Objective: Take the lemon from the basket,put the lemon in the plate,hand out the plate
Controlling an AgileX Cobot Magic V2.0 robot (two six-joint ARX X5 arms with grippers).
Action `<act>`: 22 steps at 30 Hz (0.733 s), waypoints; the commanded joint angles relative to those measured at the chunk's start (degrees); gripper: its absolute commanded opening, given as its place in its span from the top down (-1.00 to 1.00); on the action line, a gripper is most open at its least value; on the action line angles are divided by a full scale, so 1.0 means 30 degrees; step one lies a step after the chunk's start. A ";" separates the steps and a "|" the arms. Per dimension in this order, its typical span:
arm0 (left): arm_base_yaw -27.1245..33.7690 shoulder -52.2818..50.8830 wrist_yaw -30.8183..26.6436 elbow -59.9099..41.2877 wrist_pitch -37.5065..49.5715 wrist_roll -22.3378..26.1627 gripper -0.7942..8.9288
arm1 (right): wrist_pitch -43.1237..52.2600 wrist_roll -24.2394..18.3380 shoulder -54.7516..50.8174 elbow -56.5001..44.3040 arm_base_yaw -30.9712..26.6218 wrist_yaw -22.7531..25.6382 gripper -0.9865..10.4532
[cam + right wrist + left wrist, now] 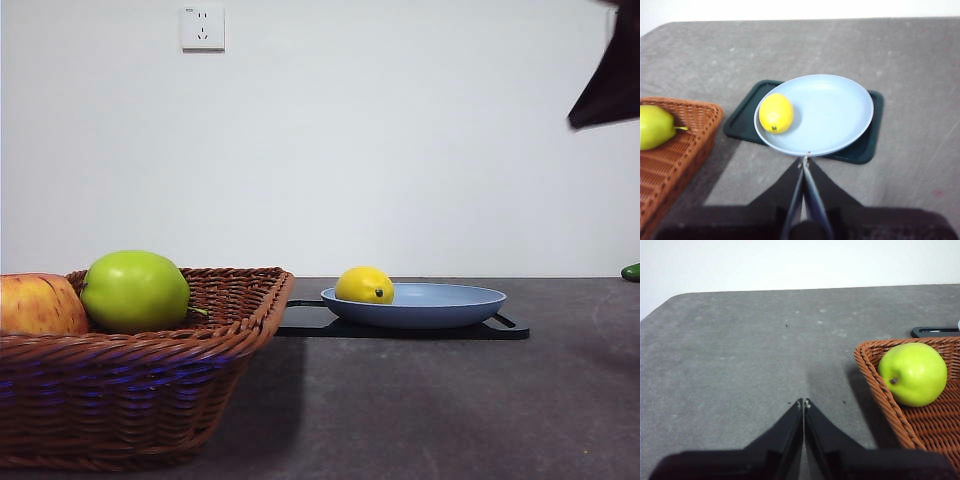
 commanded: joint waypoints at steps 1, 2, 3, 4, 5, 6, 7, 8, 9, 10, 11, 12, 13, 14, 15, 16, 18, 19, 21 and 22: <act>0.0058 -0.0044 0.0015 -0.0233 0.0095 -0.0102 0.82 | 0.0240 -0.1807 -0.2448 -0.1107 -0.1137 -0.0277 0.82; 0.0058 -0.0051 0.0007 -0.0233 0.0095 -0.0102 0.82 | 0.0284 -0.1705 -0.3905 -0.2040 -0.2135 -0.1304 0.82; 0.0058 -0.0044 0.0007 -0.0233 0.0095 -0.0102 0.82 | 0.0284 -0.1647 -0.5166 -0.2871 -0.3053 -0.2353 0.82; 0.0058 -0.0051 0.0007 -0.0233 0.0095 -0.0102 0.82 | 0.0277 -0.1661 -0.6550 -0.3774 -0.4087 -0.3264 0.82; 0.0058 -0.0044 0.0036 -0.0233 0.0095 -0.0102 0.82 | 0.0277 -0.1661 -0.7664 -0.4510 -0.4918 -0.3679 0.82; 0.0058 -0.0044 0.0015 -0.0233 0.0095 -0.0102 0.82 | 0.0270 -0.1654 -0.8772 -0.5260 -0.5719 -0.3963 0.82; 0.0058 -0.0044 -0.0015 -0.0233 0.0095 -0.0102 0.82 | 0.0270 -0.1654 -0.9581 -0.5814 -0.6309 -0.4357 0.82; 0.0058 -0.0044 -0.0007 -0.0233 0.0087 -0.0102 0.82 | 0.0248 -0.1661 -1.0127 -0.6186 -0.6717 -0.4634 0.82; 0.0058 -0.0051 -0.0007 -0.0233 0.0095 -0.0102 0.82 | 0.0248 -0.1654 -1.0593 -0.6506 -0.7074 -0.4597 0.82; 0.0058 -0.0051 0.0022 -0.0233 0.0095 -0.0102 0.82 | 0.0255 -0.1661 -1.0987 -0.6805 -0.7366 -0.4597 0.82; 0.0058 -0.0044 0.0015 -0.0233 0.0095 -0.0102 0.82 | 0.0255 -0.1676 -1.1256 -0.7038 -0.7584 -0.4590 0.82; 0.0058 -0.0044 0.0007 -0.0233 0.0087 -0.0102 0.82 | 0.0255 -0.1676 -1.1519 -0.7315 -0.7818 -0.4597 0.82; 0.0058 -0.0044 0.0007 -0.0233 0.0095 -0.0102 0.82 | 0.0255 -0.1676 -1.1642 -0.7468 -0.7934 -0.4590 0.82; 0.0058 -0.0044 0.0007 -0.0233 0.0095 -0.0102 0.82 | 0.0248 -0.1668 -1.1774 -0.7650 -0.8043 -0.4590 0.82; 0.0058 -0.0051 0.0007 -0.0233 0.0095 -0.0102 0.82 | 0.0248 -0.1668 -1.1868 -0.7817 -0.8094 -0.4590 0.82; 0.0058 -0.0044 0.0015 -0.0233 0.0095 -0.0102 0.82 | 0.0248 -0.1676 -1.1890 -0.7941 -0.8102 -0.4590 0.82; 0.0058 -0.0051 0.0007 -0.0233 0.0095 -0.0102 0.82 | 0.0219 -0.1647 -1.1890 -0.8240 -0.8102 -0.4590 0.82; 0.0058 -0.0044 0.0007 -0.0233 0.0095 -0.0102 0.82 | 0.0087 -0.1610 -1.1890 -0.8357 -0.8102 -0.4612 0.82; 0.0058 -0.0051 0.0015 -0.0233 0.0095 -0.0102 0.82 | -0.0743 -0.1574 -1.1890 -0.8349 -0.8102 -0.4605 0.82; 0.0058 -0.0051 0.0007 -0.0233 0.0095 -0.0102 0.82 | -0.0729 -0.1494 -1.1883 -0.8349 -0.8102 -0.4583 0.82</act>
